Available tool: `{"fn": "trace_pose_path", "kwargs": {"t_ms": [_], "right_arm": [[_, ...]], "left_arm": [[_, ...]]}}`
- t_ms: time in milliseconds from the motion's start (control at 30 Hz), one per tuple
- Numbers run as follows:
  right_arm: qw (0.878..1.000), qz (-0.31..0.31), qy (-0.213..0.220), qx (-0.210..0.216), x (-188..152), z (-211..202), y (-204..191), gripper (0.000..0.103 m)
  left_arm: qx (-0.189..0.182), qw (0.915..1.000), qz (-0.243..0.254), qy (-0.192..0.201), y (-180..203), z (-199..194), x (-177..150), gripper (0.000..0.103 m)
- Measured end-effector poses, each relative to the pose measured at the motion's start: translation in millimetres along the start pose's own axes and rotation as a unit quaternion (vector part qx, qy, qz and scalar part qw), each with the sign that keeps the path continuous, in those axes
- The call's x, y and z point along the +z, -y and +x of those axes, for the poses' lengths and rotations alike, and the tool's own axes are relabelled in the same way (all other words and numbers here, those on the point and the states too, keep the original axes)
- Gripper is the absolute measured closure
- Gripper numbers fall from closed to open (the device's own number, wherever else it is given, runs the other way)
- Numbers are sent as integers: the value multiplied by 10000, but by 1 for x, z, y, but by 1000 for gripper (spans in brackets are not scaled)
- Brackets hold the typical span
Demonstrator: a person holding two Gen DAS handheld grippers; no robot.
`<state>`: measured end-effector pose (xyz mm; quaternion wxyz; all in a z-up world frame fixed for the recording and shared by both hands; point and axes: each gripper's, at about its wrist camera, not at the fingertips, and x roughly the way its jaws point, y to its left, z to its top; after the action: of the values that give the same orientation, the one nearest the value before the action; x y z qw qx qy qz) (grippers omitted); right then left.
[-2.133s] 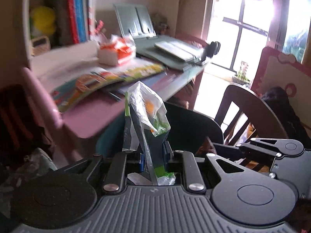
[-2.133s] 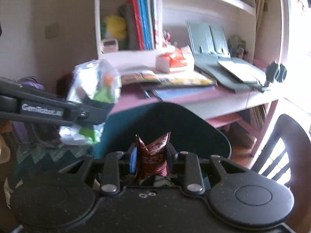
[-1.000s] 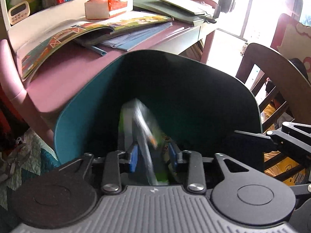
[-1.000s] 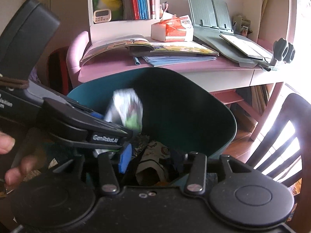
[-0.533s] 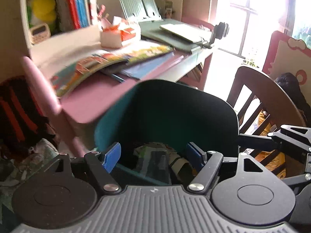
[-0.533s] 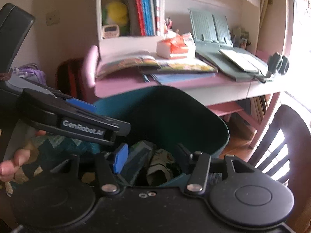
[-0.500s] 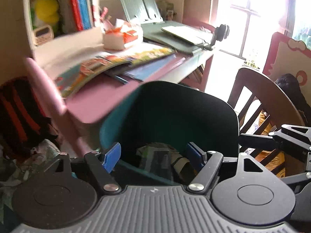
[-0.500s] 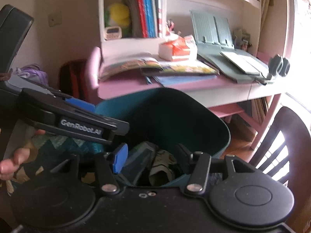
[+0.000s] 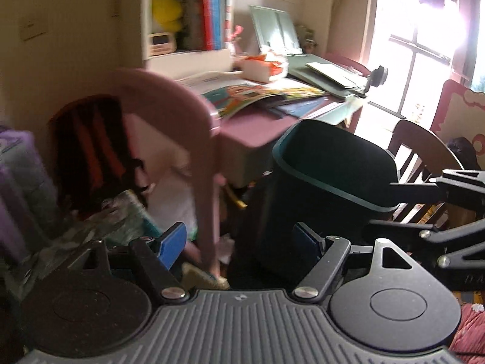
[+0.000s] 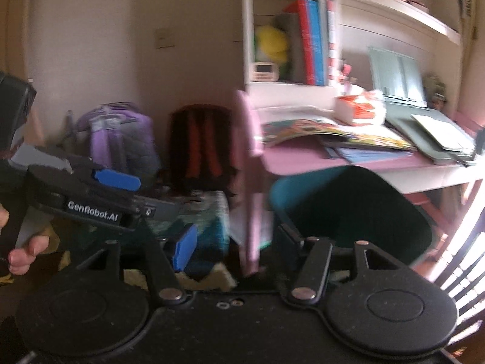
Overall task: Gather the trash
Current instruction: 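Swing both open tools back toward the trash pile under the chair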
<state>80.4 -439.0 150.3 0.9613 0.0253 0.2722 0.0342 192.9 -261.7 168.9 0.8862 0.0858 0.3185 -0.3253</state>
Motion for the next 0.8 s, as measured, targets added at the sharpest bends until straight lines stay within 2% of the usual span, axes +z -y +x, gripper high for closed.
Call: {"fn": "trace_pose_path", "kwargs": {"t_ms": [200, 400, 633, 800], "right_arm": [[9966, -397, -83, 713, -4, 19, -68, 43], [9841, -660, -245, 1631, -21, 57, -144, 41], [9639, -858, -595, 2448, -53, 118, -231, 39], [9506, -984, -968, 2782, -82, 163, -286, 39]], "left_arm": [[365, 9987, -347, 89, -66, -47, -46, 26], [724, 9936, -867, 73, -138, -85, -103, 22], [1252, 9819, -1418, -126, -222, -103, -175, 21], [1570, 9701, -1831, -259, -284, -104, -230, 19]]}}
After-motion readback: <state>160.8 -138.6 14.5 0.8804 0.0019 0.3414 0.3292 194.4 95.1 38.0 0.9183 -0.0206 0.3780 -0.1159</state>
